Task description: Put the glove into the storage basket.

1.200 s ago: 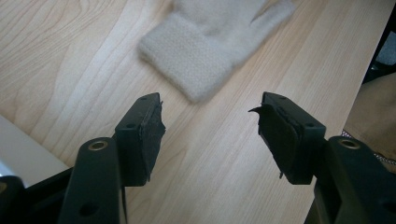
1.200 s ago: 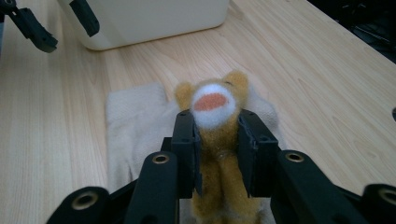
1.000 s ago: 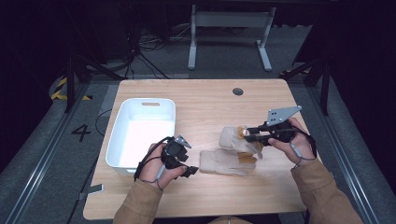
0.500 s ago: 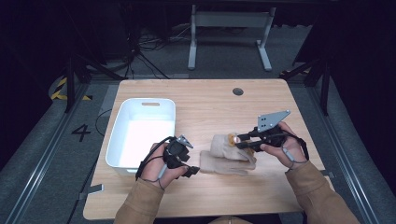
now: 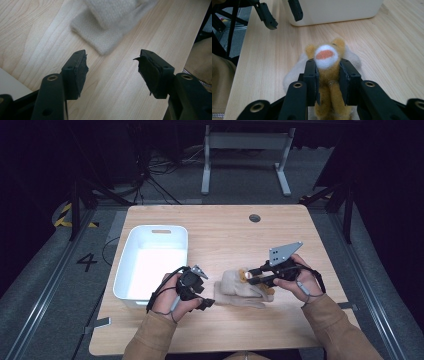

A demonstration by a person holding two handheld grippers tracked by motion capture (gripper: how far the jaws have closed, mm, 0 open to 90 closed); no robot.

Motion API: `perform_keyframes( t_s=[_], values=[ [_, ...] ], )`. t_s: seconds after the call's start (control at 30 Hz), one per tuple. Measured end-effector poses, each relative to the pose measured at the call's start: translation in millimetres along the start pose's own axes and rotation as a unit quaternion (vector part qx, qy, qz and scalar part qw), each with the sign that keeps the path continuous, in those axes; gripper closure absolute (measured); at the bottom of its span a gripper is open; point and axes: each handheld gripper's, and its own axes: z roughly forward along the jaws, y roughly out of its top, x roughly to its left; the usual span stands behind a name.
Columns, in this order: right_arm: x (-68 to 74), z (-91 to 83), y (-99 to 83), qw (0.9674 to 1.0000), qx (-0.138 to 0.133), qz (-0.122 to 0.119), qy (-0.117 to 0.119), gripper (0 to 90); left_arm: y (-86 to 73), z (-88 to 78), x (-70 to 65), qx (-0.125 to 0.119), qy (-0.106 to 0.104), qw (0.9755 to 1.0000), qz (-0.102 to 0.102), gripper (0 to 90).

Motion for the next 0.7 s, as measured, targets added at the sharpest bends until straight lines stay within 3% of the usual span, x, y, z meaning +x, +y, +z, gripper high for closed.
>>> perform_keyframes(
  t_s=[0.37,0.57,0.6,0.7],
  values=[
    [-0.7,23.0,-6.4,0.9998,-0.001,-0.002,0.020,70.0,1.0,2.7,-0.5,0.003,-0.004,1.0000,0.001,40.6],
    [-5.1,32.5,-15.4,0.9994,0.030,0.007,0.017,69.6,0.9,3.5,0.4,0.004,-0.003,1.0000,0.000,40.5],
    [-6.1,34.1,-17.4,0.9989,0.045,0.008,0.011,69.3,1.1,3.7,0.5,0.004,-0.003,1.0000,0.001,40.6],
    [-5.8,35.3,-18.8,0.9985,0.053,0.012,0.010,69.2,1.7,5.3,-0.2,0.006,-0.003,1.0000,0.000,40.6]
  ],
)
